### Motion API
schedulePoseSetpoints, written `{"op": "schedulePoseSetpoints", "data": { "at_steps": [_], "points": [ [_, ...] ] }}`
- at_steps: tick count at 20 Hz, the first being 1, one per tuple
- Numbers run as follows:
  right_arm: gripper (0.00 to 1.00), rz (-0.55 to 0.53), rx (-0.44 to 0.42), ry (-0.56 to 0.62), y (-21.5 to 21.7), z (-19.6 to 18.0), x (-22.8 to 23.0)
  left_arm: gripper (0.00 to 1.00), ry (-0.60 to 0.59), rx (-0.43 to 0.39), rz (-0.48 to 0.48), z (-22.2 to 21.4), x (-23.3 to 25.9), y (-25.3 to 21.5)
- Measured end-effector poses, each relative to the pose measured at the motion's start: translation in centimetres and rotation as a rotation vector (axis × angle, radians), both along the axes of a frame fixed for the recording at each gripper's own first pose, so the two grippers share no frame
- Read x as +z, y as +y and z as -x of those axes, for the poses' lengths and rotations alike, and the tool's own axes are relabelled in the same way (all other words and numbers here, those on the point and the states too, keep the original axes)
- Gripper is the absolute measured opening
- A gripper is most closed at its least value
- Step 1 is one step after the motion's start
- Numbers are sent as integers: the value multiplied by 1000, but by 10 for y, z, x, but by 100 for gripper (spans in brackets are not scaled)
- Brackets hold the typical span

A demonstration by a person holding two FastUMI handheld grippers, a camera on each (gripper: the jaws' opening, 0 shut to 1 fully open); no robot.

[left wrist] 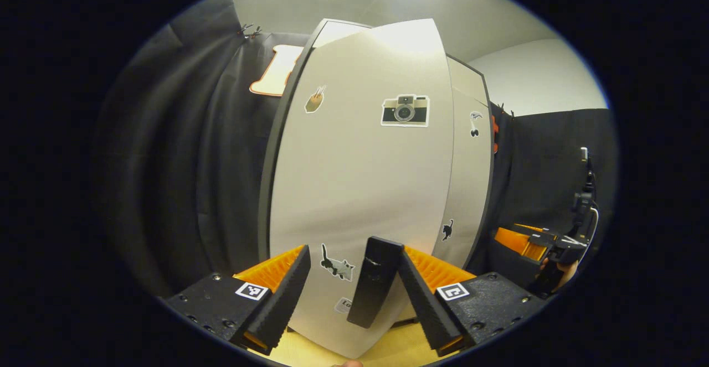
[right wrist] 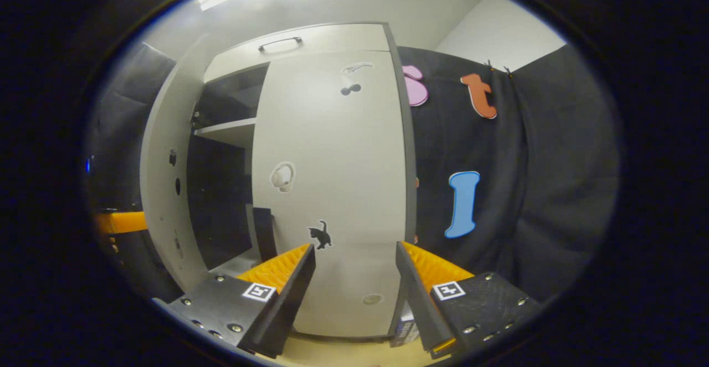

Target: Grab one shoe with the right hand and put it into the shoe cabinet, grab the other shoe with the left hand and put it into the shoe cabinet; then close the right door with the right hand and the left door with the left hand.

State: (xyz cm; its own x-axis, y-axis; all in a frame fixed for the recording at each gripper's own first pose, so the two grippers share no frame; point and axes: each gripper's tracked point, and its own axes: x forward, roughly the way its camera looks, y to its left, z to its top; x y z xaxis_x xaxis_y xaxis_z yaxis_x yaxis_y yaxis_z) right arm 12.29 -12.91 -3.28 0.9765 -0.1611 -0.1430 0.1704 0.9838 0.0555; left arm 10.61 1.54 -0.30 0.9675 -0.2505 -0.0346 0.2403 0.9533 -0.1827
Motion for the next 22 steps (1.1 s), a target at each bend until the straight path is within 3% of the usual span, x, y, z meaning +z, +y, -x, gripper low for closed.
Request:
{"op": "schedulePoseSetpoints", "data": {
  "at_steps": [2,6,10,22],
  "points": [
    [88,8,-36,6,-20,9,1,97,-1,-19,-22,-12,-2,-13],
    [88,7,-103,4,-54,23,-1,96,-16,-37,-88,-32,-3,-32],
    [88,-11,-147,14,-76,32,-5,96,-8,-50,-44,-45,-4,-42],
    [88,-13,-119,23,-85,12,-21,100,-5,-40,-24,-78,-10,-59]
  ]
}}
